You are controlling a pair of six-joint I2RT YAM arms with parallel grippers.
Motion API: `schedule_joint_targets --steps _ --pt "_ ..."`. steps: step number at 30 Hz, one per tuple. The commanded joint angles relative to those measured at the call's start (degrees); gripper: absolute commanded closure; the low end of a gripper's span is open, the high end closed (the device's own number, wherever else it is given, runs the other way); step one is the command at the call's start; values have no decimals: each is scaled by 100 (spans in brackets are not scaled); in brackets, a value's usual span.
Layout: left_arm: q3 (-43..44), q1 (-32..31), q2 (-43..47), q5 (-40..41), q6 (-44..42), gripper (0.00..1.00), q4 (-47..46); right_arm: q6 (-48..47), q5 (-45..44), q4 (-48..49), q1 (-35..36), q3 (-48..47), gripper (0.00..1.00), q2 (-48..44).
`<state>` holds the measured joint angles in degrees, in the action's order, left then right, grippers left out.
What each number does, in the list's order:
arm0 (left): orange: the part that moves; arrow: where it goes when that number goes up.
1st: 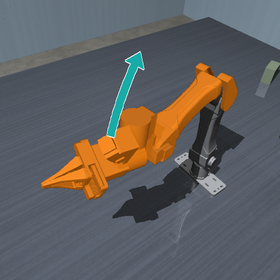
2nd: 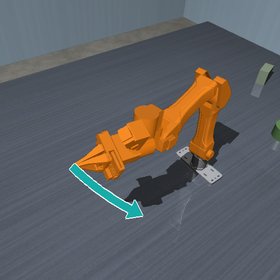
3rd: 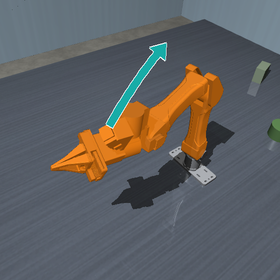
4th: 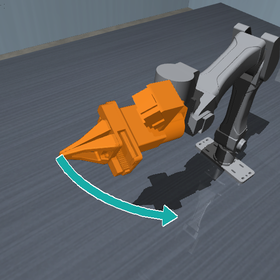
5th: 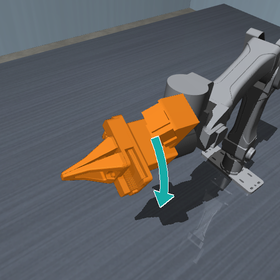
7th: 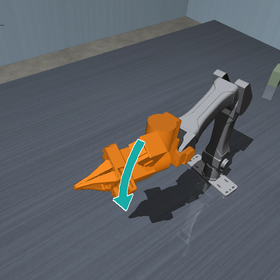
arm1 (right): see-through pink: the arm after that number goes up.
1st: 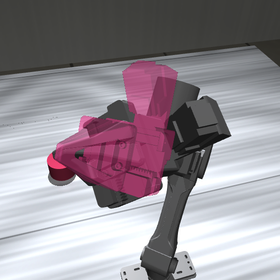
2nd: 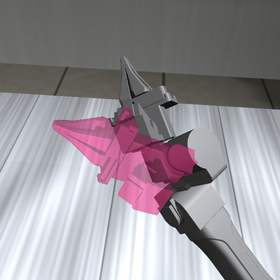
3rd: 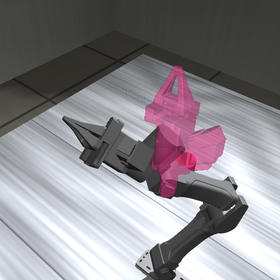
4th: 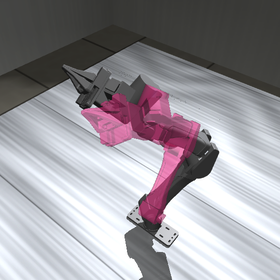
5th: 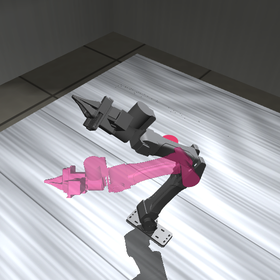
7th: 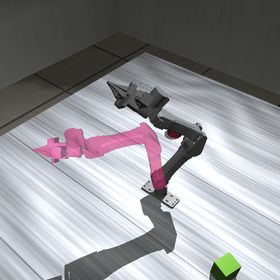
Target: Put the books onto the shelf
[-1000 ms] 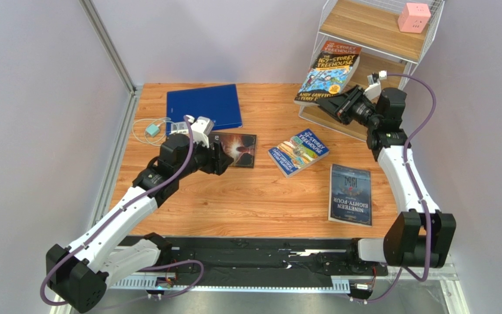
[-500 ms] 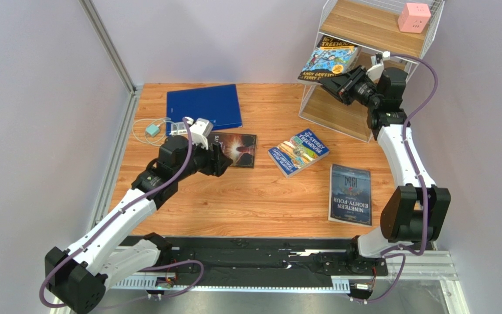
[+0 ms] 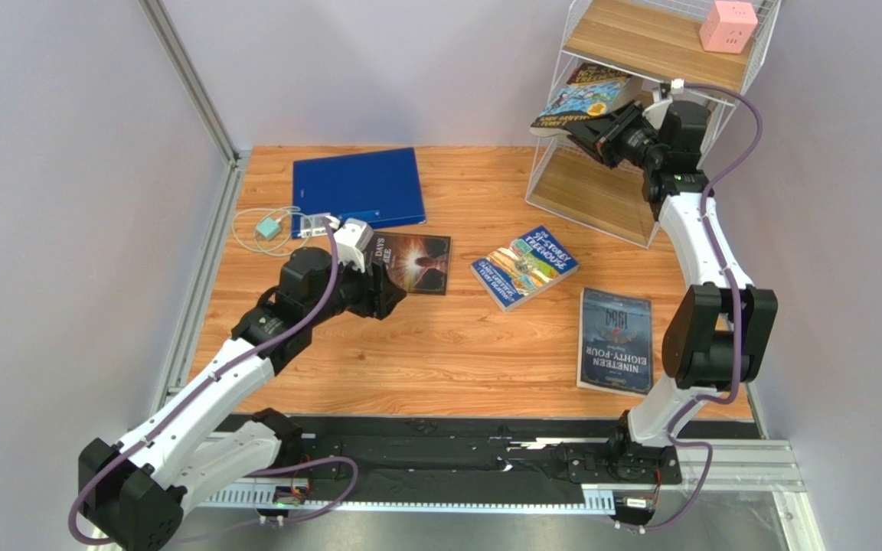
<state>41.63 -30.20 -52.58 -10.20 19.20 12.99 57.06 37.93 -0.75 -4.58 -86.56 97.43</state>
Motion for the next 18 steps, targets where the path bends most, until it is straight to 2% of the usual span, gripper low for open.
schedule_joint_targets --steps 1,5,6,8,9,12,18 --pt "-84 14 186 -79 40 34 -157 51 -49 182 -78 -860 94 399" --pt "-146 14 195 -131 92 34 -192 147 83 93 -78 -994 85 646" --pt "-155 14 204 -158 110 35 -209 165 74 93 -78 -950 71 629" --pt "-164 14 204 -228 128 35 -245 148 -66 110 -78 -723 53 558" --pt "-181 14 204 -246 136 35 -253 122 -102 111 -78 -661 39 488" --pt "-199 14 221 -272 145 35 -271 16 -198 93 -78 -362 21 304" --pt "-225 14 265 -308 172 35 -280 -282 -365 -328 -70 69 16 -118"
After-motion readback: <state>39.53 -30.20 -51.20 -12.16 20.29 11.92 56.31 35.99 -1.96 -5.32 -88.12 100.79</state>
